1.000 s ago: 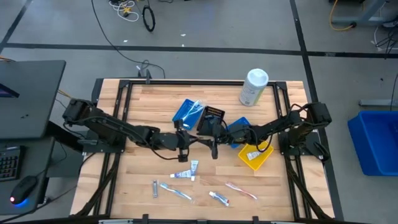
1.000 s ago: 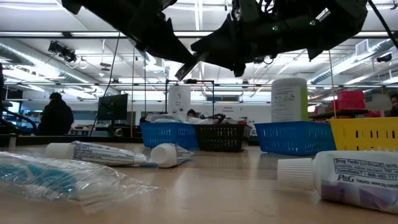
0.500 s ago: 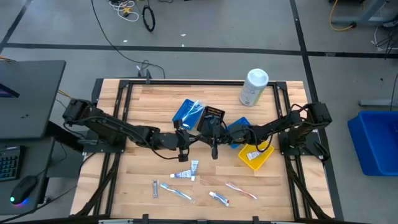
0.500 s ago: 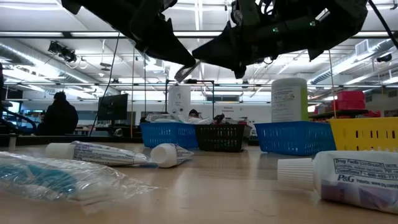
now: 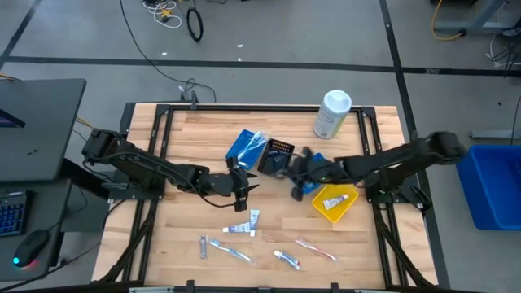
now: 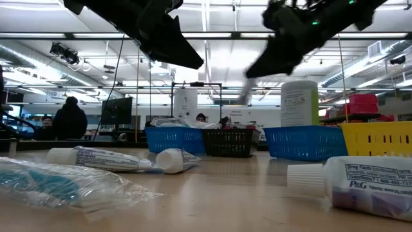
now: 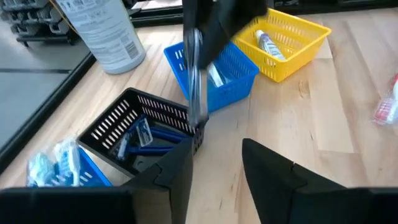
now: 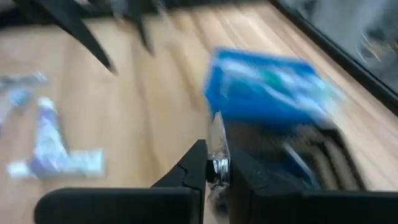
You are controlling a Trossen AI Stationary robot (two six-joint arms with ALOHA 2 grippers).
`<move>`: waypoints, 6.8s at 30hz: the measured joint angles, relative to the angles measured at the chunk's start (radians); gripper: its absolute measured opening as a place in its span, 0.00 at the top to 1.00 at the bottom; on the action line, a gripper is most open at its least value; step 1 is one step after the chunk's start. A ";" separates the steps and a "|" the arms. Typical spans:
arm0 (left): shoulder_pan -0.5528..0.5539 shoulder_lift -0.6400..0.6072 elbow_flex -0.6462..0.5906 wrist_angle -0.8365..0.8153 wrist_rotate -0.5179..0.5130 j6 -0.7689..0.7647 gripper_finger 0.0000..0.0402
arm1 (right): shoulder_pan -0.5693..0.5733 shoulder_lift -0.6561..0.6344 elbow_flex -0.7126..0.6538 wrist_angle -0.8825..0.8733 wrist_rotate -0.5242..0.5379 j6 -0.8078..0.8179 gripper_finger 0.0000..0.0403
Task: Pick & Place Travel size toiletries
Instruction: Put the top nail cutter into the right blue basket, then put the bottom right toothpaste into the yellow basket, then put the orange toothbrush into the left blue basket
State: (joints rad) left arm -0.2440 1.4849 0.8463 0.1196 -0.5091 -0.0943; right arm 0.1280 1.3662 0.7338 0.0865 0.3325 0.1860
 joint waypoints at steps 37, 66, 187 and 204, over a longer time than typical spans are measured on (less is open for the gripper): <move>0.000 0.000 0.000 0.006 0.028 -0.026 0.65 | -0.036 -0.276 -0.290 -0.064 0.147 0.425 0.63; 0.000 0.000 0.000 -0.001 0.060 -0.040 0.65 | 0.188 0.111 0.124 -0.057 -0.109 0.036 0.52; 0.000 0.000 0.000 0.007 0.076 -0.269 0.65 | 0.599 0.407 0.197 -0.453 -0.181 0.449 0.60; 0.000 0.000 0.000 0.007 0.081 -0.269 0.65 | 0.560 0.314 0.256 -0.402 -0.170 0.320 0.97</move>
State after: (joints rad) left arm -0.2443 1.4852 0.8463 0.1268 -0.4278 -0.3634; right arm 0.6879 1.6797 0.9896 -0.3155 0.1624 0.5056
